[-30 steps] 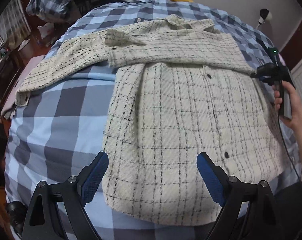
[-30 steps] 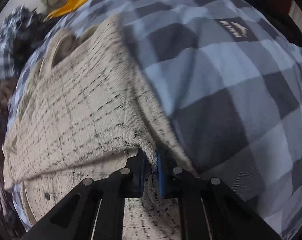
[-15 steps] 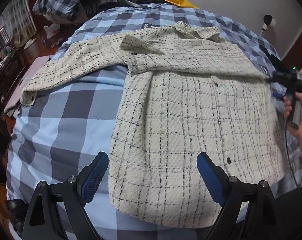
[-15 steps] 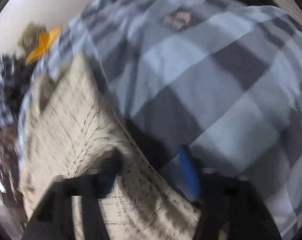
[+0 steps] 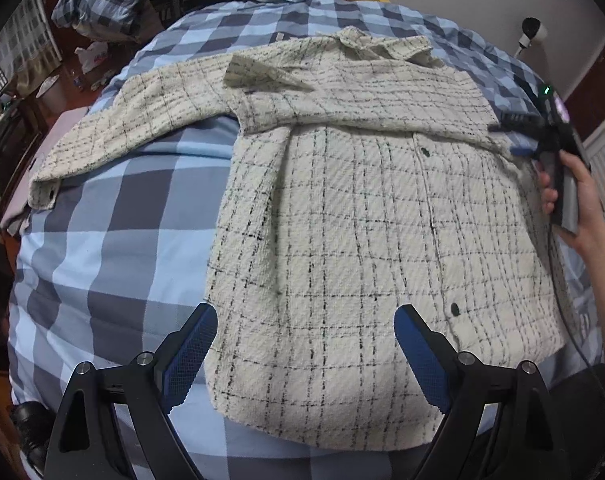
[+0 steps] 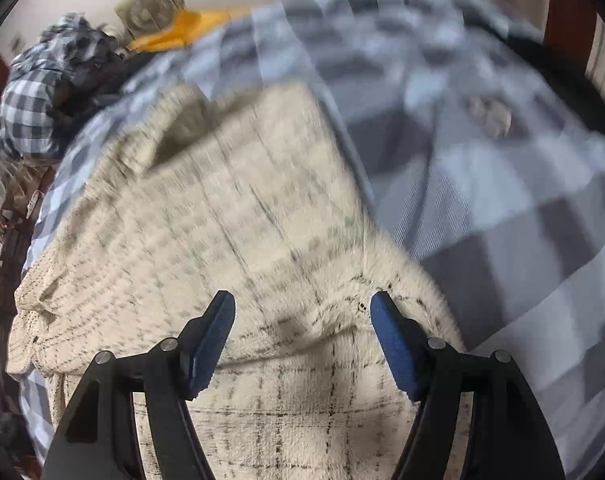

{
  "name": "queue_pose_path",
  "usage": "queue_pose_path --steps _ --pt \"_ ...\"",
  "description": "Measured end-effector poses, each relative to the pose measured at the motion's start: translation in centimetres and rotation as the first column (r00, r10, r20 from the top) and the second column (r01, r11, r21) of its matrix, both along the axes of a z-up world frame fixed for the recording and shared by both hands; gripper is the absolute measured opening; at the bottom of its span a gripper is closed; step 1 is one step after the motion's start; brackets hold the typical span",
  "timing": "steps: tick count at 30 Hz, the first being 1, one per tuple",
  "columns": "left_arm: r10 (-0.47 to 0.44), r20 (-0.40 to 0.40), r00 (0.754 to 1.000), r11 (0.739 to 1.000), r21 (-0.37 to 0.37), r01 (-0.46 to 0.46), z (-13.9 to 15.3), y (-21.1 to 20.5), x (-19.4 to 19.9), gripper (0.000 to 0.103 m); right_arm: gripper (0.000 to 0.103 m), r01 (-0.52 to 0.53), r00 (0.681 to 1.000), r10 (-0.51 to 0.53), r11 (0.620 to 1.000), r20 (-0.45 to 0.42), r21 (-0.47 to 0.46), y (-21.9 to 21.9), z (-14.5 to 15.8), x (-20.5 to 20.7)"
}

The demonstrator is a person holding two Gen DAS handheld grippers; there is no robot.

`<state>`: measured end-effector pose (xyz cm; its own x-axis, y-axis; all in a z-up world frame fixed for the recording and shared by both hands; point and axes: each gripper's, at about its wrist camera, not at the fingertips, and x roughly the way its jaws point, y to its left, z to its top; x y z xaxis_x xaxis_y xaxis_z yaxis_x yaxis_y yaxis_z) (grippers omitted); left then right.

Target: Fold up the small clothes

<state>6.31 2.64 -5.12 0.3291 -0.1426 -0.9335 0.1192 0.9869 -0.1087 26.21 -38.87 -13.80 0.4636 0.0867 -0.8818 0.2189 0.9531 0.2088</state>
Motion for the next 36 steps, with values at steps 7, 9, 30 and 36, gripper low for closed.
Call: queue_pose_path --steps 7,9,30,36 --pt "-0.023 0.010 1.000 0.999 0.026 0.023 0.1 -0.8 0.1 0.091 0.066 0.180 0.982 -0.164 0.964 -0.096 0.193 -7.7 -3.4 -2.8" --pt "-0.030 0.025 0.999 0.999 0.033 0.029 0.4 -1.0 -0.2 0.091 0.066 0.176 0.982 -0.136 0.917 -0.134 0.358 -9.3 -2.9 -4.5" --pt "0.017 0.076 0.997 0.989 0.144 -0.028 0.4 1.2 -1.0 0.091 0.006 0.032 0.808 0.206 0.920 -0.552 0.390 -15.5 -6.6 -24.7" --pt "0.067 0.062 0.996 0.991 0.113 -0.073 0.3 2.6 -0.9 0.091 0.004 -0.039 0.860 0.234 0.917 -0.453 0.397 -15.6 -3.0 -26.7"
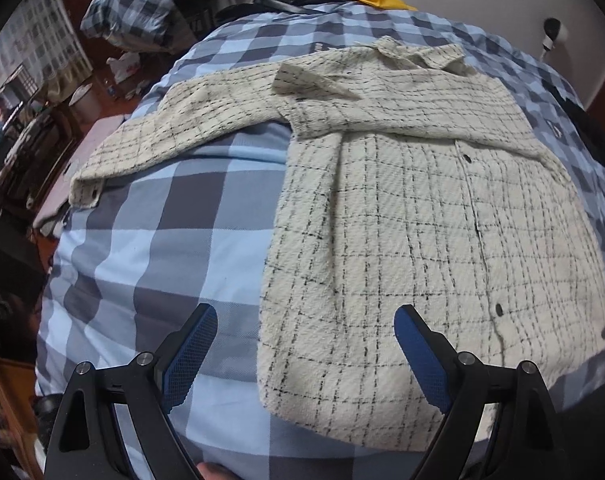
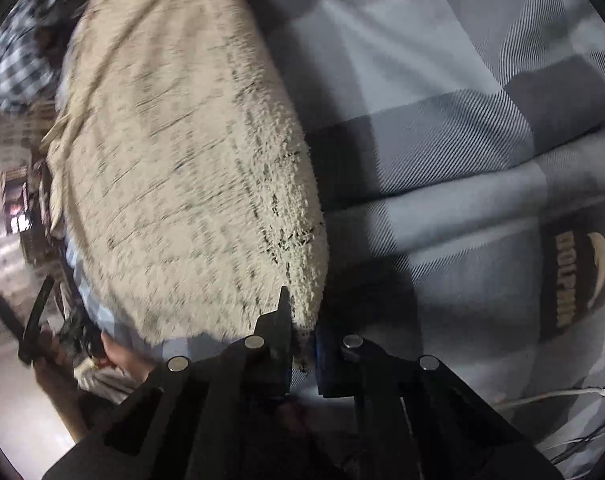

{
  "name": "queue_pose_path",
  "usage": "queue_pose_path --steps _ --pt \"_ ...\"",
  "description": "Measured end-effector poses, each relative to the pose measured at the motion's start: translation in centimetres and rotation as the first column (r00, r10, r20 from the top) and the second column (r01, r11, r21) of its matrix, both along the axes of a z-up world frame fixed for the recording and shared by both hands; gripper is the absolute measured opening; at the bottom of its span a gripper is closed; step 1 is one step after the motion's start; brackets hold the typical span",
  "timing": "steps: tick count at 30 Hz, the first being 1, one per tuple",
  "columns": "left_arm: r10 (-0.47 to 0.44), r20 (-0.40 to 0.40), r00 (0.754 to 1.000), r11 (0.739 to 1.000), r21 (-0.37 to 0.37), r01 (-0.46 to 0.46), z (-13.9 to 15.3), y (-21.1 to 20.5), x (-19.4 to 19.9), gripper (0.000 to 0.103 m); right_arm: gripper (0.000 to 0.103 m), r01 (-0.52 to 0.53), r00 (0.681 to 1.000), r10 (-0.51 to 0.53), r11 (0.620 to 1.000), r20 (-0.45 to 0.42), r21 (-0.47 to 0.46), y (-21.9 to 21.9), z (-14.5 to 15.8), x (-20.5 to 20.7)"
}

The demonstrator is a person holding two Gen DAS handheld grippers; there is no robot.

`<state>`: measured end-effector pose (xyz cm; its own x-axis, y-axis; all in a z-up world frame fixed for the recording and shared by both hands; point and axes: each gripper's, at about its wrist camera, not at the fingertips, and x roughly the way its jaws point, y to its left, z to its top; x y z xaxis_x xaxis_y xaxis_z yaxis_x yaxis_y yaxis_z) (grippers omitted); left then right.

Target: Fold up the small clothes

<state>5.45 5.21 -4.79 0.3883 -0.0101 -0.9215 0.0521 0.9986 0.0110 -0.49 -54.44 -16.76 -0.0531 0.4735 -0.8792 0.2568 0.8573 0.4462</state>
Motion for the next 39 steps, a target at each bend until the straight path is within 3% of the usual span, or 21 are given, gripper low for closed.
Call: queue_pose_path --steps 2,7,9,10,11,12,14,15,16,17,19,21,22,25,28,32,34,36,39 --pt "0.007 -0.005 1.000 1.000 -0.018 -0.007 -0.1 0.2 0.2 0.091 0.004 -0.008 1.000 0.008 1.000 0.007 0.017 0.5 0.7 -0.6" --pt "0.000 -0.011 1.000 1.000 -0.025 0.000 -0.3 -0.1 0.4 0.091 0.004 -0.009 0.999 0.008 0.999 -0.038 -0.033 0.7 -1.0 -0.9" --pt "-0.007 -0.010 1.000 1.000 -0.016 0.007 -0.3 -0.2 0.3 0.091 0.011 0.004 0.999 -0.008 0.997 -0.053 -0.082 0.1 -1.5 -0.2" --pt "-0.012 -0.009 1.000 1.000 -0.015 0.012 -0.3 -0.3 0.2 0.091 0.024 0.000 0.998 -0.010 0.988 -0.063 -0.153 0.1 -1.1 0.1" --pt "-0.016 -0.008 1.000 1.000 -0.015 0.015 -0.3 -0.3 0.1 0.091 0.027 -0.017 0.997 -0.003 0.960 -0.073 -0.279 0.1 -0.4 0.6" --pt "-0.018 -0.008 1.000 1.000 -0.017 0.018 -0.2 -0.4 0.1 0.091 0.027 -0.037 0.998 0.010 0.908 -0.067 -0.416 0.8 0.5 1.2" --pt "-0.020 -0.012 1.000 0.999 -0.025 0.019 -0.2 -0.4 0.3 0.091 0.029 -0.048 0.997 0.074 0.743 0.011 -0.667 1.6 4.0 2.4" --pt "-0.020 -0.013 1.000 0.999 -0.032 0.020 -0.1 -0.5 0.4 0.091 0.032 -0.032 0.995 0.089 0.704 0.043 -0.710 2.1 5.2 2.8" --pt "-0.021 -0.010 1.000 0.999 -0.039 0.020 -0.1 -0.5 0.5 0.091 0.044 0.010 0.989 0.106 0.665 0.108 -0.746 2.9 7.4 3.3" --pt "-0.021 -0.007 1.000 0.999 -0.039 0.021 0.0 -0.6 0.6 0.091 0.061 0.047 0.980 0.117 0.660 0.164 -0.749 3.7 8.8 3.5" --pt "-0.023 -0.003 1.000 0.999 -0.025 0.023 -0.1 -0.7 0.7 0.091 0.080 0.123 0.941 0.146 0.693 0.306 -0.710 6.0 11.6 3.5" --pt "-0.023 0.001 1.000 1.000 -0.012 0.023 -0.3 -0.7 0.6 0.091 0.081 0.177 0.878 0.172 0.750 0.447 -0.637 9.8 13.6 3.3" --pt "-0.022 0.001 1.000 1.000 -0.009 0.022 -0.3 -0.7 0.6 0.091 0.081 0.192 0.864 0.172 0.757 0.474 -0.625 11.4 13.9 3.3" --pt "-0.002 -0.010 1.000 1.000 -0.011 0.001 -0.6 -0.2 0.7 0.091 0.081 0.237 0.839 0.181 0.727 0.513 -0.644 15.1 14.0 3.3" --pt "0.029 -0.029 0.999 0.999 -0.014 -0.029 -1.0 0.6 1.0 0.091 0.081 0.248 0.802 0.176 0.771 0.571 -0.586 17.4 13.7 3.5" --pt "0.077 -0.051 0.996 0.997 -0.018 -0.078 -1.6 2.0 1.4 0.091 0.081 0.153 0.810 0.133 0.892 0.571 -0.425 20.6 10.8 4.7" --pt "0.109 -0.062 0.992 0.994 -0.021 -0.111 -1.9 2.9 1.8 0.091 0.081 0.115 0.815 0.147 0.908 0.561 -0.403 21.9 9.3 4.8" --pt "0.138 -0.070 0.988 0.990 -0.028 -0.140 -2.0 3.8 2.4 0.091 0.081 0.084 0.815 0.185 0.900 0.549 -0.427 22.5 8.6 4.9" --pt "0.187 -0.065 0.980 0.982 -0.028 -0.189 -2.0 5.4 3.8 0.091 0.081 0.042 0.795 0.221 0.909 0.565 -0.415 22.7 8.8 5.0"
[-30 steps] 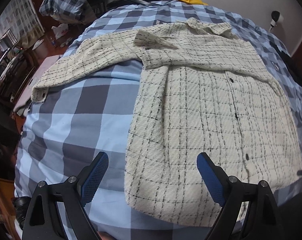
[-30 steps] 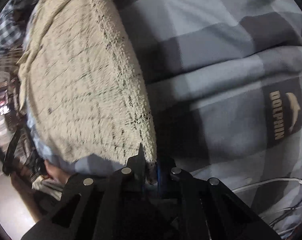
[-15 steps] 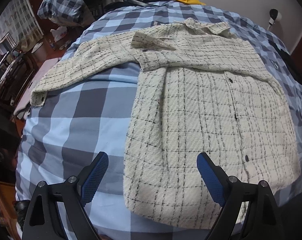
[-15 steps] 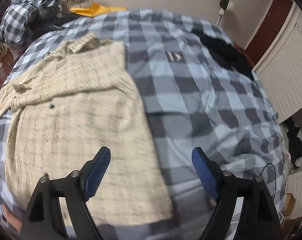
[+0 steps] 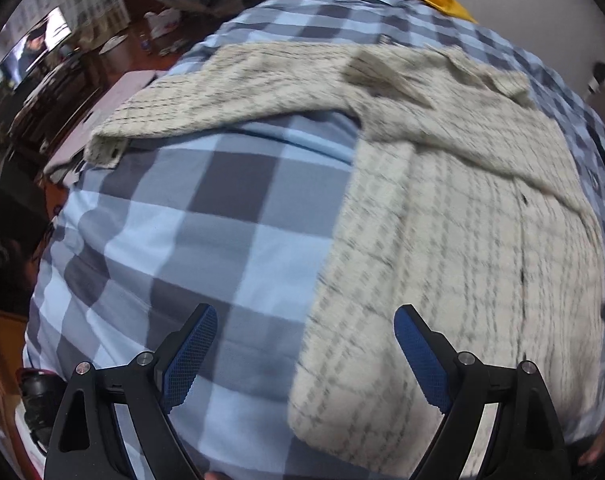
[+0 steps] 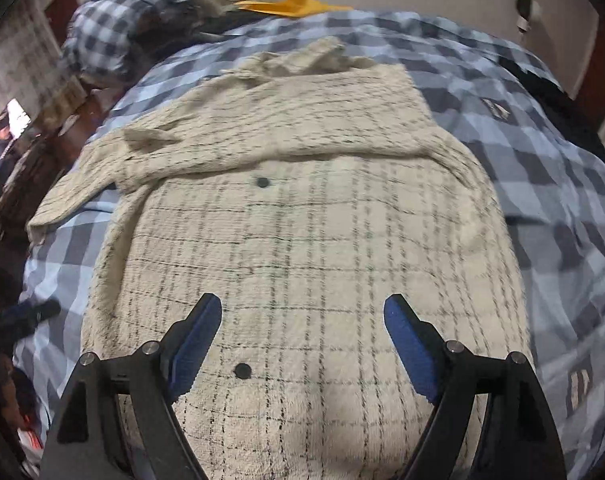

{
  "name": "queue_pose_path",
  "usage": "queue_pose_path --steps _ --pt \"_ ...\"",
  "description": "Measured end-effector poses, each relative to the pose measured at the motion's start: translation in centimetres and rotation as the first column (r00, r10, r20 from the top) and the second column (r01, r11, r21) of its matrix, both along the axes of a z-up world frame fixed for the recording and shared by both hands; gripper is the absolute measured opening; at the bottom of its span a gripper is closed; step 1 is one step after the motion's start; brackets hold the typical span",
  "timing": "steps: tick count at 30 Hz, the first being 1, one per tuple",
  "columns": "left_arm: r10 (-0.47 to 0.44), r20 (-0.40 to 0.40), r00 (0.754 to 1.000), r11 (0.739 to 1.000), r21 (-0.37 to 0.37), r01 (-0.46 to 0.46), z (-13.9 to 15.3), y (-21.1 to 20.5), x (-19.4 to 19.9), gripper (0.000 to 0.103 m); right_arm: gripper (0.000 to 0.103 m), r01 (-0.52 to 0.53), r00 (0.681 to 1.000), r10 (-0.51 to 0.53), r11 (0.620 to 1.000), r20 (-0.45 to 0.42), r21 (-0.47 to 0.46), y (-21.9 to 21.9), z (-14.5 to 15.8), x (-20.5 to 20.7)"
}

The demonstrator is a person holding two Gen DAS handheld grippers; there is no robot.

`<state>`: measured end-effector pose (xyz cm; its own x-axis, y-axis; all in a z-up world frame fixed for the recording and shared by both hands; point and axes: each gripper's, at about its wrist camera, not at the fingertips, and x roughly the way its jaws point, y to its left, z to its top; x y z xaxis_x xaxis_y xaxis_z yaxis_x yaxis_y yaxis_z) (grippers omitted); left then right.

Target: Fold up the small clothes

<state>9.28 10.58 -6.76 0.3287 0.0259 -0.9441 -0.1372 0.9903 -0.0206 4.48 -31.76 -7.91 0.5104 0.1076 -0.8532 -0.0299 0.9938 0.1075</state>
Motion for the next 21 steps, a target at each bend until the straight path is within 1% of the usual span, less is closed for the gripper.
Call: queue_pose_path --steps 2,3,6,9,10,11,12,13,14,15,16,17,18,19,20,21 --pt "0.033 0.001 0.999 0.999 0.018 -0.033 0.0 1.5 1.2 0.091 0.081 0.010 1.000 -0.010 0.999 0.015 0.031 -0.4 0.3 0.1" --pt "0.043 -0.002 0.999 0.999 0.019 -0.043 -0.1 2.1 1.6 0.091 0.081 0.012 1.000 -0.012 0.999 0.008 0.046 -0.6 0.4 0.2" --pt "0.088 -0.039 0.995 0.996 -0.017 -0.088 -0.4 5.2 3.5 0.091 0.081 0.019 0.999 -0.017 0.998 -0.032 0.054 -0.8 0.1 0.6" --pt "0.171 -0.084 0.982 0.981 -0.077 -0.177 -0.8 9.6 5.6 0.091 0.081 0.003 0.999 -0.002 1.000 -0.033 0.024 -0.7 -0.1 0.7" --pt "0.208 -0.110 0.972 0.968 -0.123 -0.221 -1.1 11.4 6.4 0.091 0.081 -0.006 0.999 0.007 1.000 -0.039 0.017 -0.6 -0.3 0.8" --pt "0.234 -0.137 0.963 0.948 -0.185 -0.257 -1.6 13.0 7.0 0.091 0.081 -0.014 0.999 0.015 1.000 -0.052 0.016 -0.5 -0.6 1.0" --pt "0.266 -0.173 0.948 0.914 -0.267 -0.305 -2.3 14.9 7.7 0.091 0.081 -0.021 0.997 0.023 1.000 -0.073 0.018 -0.4 -1.0 1.3" --pt "0.312 -0.215 0.925 0.861 -0.349 -0.371 -3.3 17.1 8.2 0.091 0.081 -0.025 0.996 0.027 0.999 -0.086 0.020 -0.3 -1.3 1.4" --pt "0.369 -0.257 0.893 0.795 -0.411 -0.447 -4.2 19.3 8.5 0.091 0.081 -0.027 0.994 0.029 0.999 -0.101 0.020 -0.2 -1.7 1.6" --pt "0.404 -0.279 0.871 0.752 -0.440 -0.490 -4.7 20.5 8.7 0.091 0.081 -0.028 0.994 0.030 0.999 -0.110 0.016 0.0 -2.0 1.7" --pt "0.452 -0.312 0.835 0.684 -0.480 -0.550 -5.6 22.6 9.0 0.091 0.081 -0.034 0.992 0.034 0.999 -0.117 0.002 0.3 -2.2 1.8" --pt "0.477 -0.331 0.814 0.644 -0.498 -0.581 -6.2 24.0 9.3 0.091 0.081 -0.041 0.992 0.040 0.999 -0.121 -0.010 0.7 -2.3 1.8" --pt "0.491 -0.342 0.801 0.622 -0.506 -0.597 -6.6 24.8 9.6 0.091 0.081 -0.047 0.992 0.044 0.999 -0.119 -0.015 0.9 -2.3 1.8" --pt "0.516 -0.352 0.781 0.589 -0.516 -0.622 -7.0 26.4 10.1 0.091 0.081 -0.050 0.992 0.048 0.999 -0.117 -0.016 1.1 -2.3 1.8" --pt "0.533 -0.348 0.771 0.575 -0.520 -0.632 -7.1 27.2 10.4 0.091 0.081 -0.056 0.992 0.053 0.998 -0.116 -0.018 1.4 -2.3 1.8" --pt "0.566 -0.332 0.755 0.557 -0.521 -0.647 -7.1 28.6 11.0 0.091 0.081 -0.061 0.991 0.059 0.998 -0.117 -0.020 1.7 -2.4 1.8"
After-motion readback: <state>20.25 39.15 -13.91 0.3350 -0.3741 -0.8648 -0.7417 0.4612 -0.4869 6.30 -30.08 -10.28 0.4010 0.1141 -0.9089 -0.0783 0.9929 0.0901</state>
